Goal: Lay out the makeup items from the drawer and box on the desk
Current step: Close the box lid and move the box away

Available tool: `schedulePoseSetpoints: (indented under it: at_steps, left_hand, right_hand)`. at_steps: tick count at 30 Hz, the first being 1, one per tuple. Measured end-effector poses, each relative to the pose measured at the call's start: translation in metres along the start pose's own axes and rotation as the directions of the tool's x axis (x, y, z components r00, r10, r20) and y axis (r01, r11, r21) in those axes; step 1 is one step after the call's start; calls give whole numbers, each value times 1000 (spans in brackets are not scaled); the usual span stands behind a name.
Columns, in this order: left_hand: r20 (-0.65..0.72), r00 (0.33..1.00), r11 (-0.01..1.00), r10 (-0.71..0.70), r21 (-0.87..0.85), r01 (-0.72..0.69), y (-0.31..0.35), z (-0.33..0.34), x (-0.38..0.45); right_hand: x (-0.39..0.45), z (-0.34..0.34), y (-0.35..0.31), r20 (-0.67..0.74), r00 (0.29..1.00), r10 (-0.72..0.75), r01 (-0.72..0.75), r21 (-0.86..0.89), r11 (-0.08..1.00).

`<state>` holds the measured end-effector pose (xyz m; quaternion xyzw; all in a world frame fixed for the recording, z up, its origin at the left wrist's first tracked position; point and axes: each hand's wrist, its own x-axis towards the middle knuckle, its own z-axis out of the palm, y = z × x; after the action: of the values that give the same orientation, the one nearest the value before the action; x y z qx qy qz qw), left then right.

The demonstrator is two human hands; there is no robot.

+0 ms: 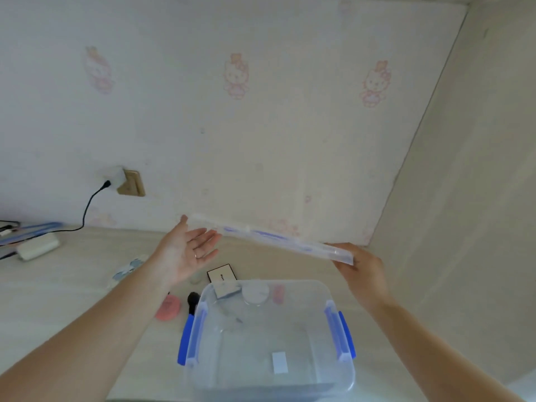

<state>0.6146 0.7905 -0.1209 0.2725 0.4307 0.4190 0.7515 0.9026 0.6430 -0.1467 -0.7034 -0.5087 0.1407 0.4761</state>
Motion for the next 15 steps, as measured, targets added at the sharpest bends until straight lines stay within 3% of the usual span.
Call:
schedulePoseSetpoints:
  at_steps: [7, 9, 12, 15]
  left_hand:
    - [45, 989, 923, -138, 368, 112, -23, -40, -42]
    - [46, 995, 825, -86, 564, 45, -41, -51, -49]
    - [5, 1000, 664, 8, 748, -9, -64, -65, -60]
    - [50, 997, 452, 63, 889, -73, -76, -76, -68]
  right_hand:
    - [-44, -1, 10, 89, 986, -140, 131, 102, 986]
    - [-61, 0, 17, 86, 991, -107, 89, 190, 978]
    - [-83, 0, 37, 155, 979, -129, 118, 79, 990]
    - [-99, 2, 55, 246, 966, -83, 87, -4, 996]
